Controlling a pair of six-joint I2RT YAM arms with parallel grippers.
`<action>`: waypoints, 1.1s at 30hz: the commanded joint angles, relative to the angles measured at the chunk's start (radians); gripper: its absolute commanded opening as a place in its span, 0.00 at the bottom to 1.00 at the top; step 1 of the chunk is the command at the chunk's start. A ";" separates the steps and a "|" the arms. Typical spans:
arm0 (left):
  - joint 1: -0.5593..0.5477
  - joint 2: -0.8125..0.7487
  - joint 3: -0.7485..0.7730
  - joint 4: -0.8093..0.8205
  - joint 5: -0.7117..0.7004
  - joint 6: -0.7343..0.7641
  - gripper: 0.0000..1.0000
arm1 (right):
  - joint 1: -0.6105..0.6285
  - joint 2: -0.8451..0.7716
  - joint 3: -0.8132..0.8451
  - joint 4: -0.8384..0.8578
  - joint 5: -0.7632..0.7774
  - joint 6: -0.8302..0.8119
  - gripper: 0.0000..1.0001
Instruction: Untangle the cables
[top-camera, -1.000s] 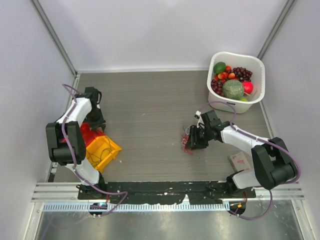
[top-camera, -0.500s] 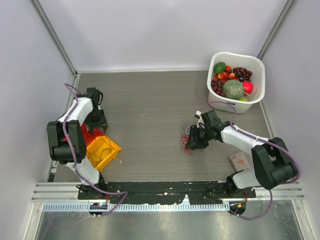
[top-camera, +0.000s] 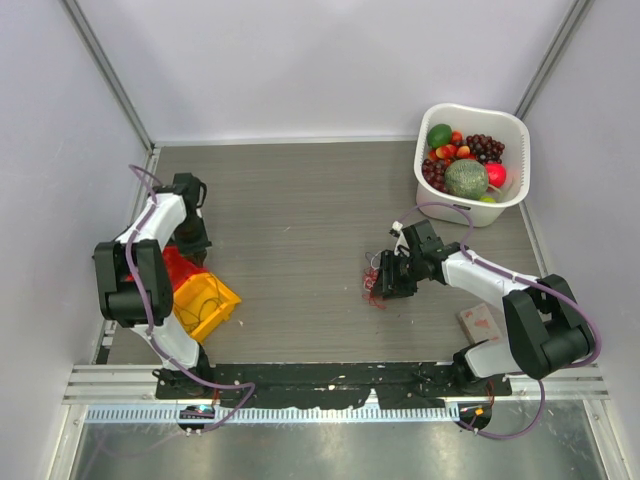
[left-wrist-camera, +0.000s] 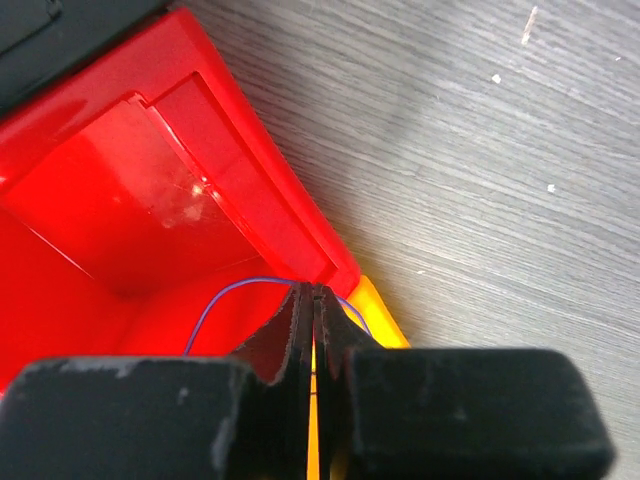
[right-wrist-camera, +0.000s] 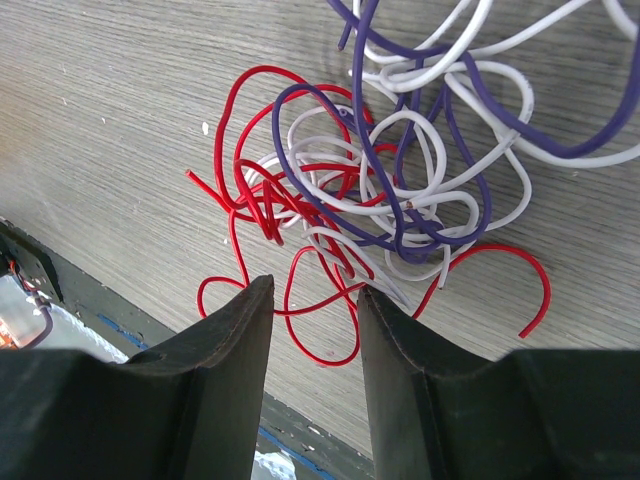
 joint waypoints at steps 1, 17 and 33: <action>-0.004 -0.049 0.055 -0.009 -0.015 0.011 0.00 | -0.004 -0.005 0.013 0.020 -0.011 0.000 0.45; 0.034 -0.128 0.055 -0.087 -0.047 -0.056 0.64 | -0.004 -0.014 0.011 0.023 -0.015 0.003 0.45; 0.320 -0.240 -0.175 -0.036 0.367 -0.059 0.96 | -0.004 -0.046 0.003 0.033 -0.034 -0.002 0.45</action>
